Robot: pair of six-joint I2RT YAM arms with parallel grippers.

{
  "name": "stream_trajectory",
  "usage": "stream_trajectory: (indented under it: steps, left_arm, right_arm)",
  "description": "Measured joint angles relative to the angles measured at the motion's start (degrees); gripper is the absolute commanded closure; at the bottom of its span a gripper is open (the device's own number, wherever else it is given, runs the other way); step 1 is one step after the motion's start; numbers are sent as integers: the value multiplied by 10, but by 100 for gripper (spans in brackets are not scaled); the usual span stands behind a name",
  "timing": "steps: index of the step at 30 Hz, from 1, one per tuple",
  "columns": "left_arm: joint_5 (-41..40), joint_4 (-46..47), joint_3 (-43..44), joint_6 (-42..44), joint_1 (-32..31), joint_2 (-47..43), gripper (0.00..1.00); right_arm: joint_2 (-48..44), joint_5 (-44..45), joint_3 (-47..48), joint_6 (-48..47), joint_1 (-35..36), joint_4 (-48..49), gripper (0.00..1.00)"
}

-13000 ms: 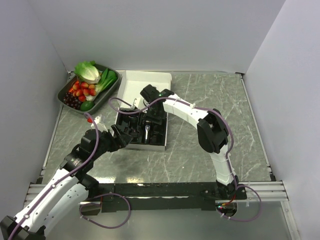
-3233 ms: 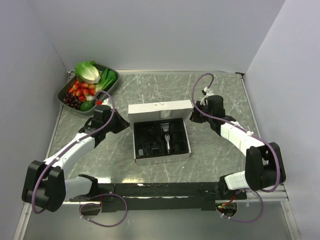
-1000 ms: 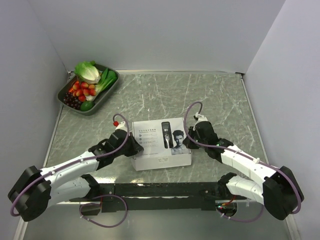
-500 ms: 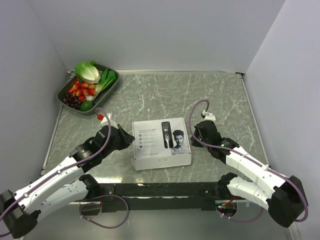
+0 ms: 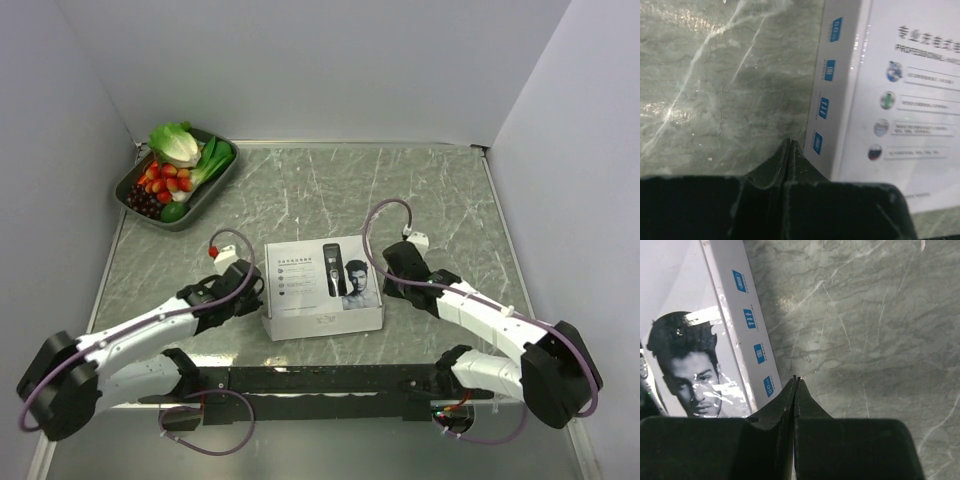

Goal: Sort the hair-cutting tools

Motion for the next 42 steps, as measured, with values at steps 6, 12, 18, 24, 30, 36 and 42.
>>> stream_trajectory:
  steps: [6,12,18,24,30,36,42]
  left_arm:
    - [5,70,-2,3,1,99,99]
    - [9,96,14,22,17,151,99]
    - [18,108,35,50,46,173,99]
    - [51,133,57,87,96,198,99]
    - [89,164,79,121,124,233,99]
    - [118,191,113,146,153,278,99]
    - [148,206,172,160,185,319,99]
  right_arm:
    - [71,-13,12,-8,-1,15,100]
    - [105,-37,22,-35,-6,48,100]
    - [106,-65,17,-80,-15,82,100]
    - [124,-113,17,-109,-32,129,100]
    - [150,-151,18,-114,-66,178,100]
    - [216,-169,43,-114,-97,208,100]
    - [273,-198,90,-117,-125,215,100]
